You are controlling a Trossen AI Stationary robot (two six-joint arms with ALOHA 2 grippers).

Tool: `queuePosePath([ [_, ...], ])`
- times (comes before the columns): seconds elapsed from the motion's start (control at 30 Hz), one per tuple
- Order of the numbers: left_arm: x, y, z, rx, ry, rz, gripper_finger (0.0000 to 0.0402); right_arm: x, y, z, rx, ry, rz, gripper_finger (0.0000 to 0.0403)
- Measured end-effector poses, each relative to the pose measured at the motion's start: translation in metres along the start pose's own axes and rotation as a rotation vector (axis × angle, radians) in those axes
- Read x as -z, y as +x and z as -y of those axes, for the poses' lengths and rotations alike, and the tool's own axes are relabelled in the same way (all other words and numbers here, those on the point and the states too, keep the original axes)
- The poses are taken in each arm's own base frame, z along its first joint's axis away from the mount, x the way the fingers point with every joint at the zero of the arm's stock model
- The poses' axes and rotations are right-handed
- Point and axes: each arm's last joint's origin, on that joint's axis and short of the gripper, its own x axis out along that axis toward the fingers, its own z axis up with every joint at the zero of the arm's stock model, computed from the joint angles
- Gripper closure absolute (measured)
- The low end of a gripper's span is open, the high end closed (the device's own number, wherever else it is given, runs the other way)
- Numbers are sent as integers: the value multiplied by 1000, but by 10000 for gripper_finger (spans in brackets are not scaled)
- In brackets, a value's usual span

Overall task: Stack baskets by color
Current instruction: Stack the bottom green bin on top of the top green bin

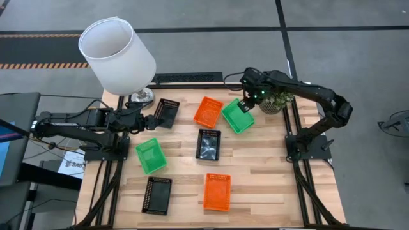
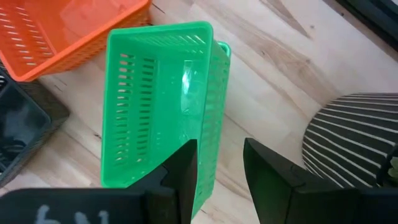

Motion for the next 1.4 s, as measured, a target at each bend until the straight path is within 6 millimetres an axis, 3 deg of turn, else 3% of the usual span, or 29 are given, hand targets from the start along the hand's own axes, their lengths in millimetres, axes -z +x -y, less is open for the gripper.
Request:
queuePosePath([
  [0.33, 0, 0, 0, 0, 0, 1, 150, 2, 1, -5, -5, -14, -3, 250],
  [0.77, 0, 0, 0, -1, 13, 2, 150, 17, 25, -7, 5, -21, -51, 257],
  [0.93, 0, 0, 0, -1, 20, 3, 150, 22, 32, -5, 15, -18, -76, 296],
  [1.13, 0, 0, 0, -1, 20, 4, 150, 22, 32, -3, 17, -13, -75, 386],
  [1.4, 0, 0, -1, -10, 23, 3, 150, 15, 25, -2, -41, -3, -58, 396],
])
